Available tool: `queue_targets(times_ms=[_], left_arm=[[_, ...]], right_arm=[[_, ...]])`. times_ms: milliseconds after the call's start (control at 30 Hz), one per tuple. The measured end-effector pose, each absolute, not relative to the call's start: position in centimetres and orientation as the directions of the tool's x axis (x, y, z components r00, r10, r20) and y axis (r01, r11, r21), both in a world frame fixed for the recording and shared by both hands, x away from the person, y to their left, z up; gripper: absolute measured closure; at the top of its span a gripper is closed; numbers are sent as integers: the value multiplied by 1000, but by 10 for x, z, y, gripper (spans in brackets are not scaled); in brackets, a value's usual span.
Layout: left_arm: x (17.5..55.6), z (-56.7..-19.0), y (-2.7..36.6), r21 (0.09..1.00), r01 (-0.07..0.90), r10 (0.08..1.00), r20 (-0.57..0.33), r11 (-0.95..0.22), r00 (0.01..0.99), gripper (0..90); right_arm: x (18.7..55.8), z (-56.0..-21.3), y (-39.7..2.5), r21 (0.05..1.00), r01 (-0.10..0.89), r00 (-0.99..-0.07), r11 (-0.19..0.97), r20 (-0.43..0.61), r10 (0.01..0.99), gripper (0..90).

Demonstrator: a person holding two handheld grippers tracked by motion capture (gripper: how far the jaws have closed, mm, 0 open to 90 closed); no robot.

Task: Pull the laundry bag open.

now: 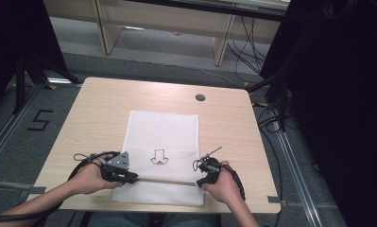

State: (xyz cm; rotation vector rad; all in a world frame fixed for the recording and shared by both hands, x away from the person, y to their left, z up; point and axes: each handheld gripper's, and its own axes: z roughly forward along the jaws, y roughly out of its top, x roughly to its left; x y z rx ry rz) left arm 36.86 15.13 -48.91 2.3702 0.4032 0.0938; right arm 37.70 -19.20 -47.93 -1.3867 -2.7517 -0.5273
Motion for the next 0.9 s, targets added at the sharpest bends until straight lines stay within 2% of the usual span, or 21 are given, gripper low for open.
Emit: queue_targets(times_ms=[133, 267, 700, 900], left_arm=[[367, -490, 153, 681, 284, 326, -70, -675, 943, 817], [369, -489, 154, 673, 259, 311, -46, -693, 949, 817], [367, -492, 161, 670, 296, 338, -71, -681, 938, 817], [367, -491, 164, 657, 285, 338, -48, -698, 940, 817]], right_arm=[[377, -480, -193, 297, 776, -615, 556, 164, 771, 900], [377, -480, -192, 297, 776, -615, 556, 161, 772, 900], [378, -479, -193, 296, 778, -613, 554, 166, 772, 900], [377, -479, -192, 290, 785, -605, 548, 169, 778, 900]])
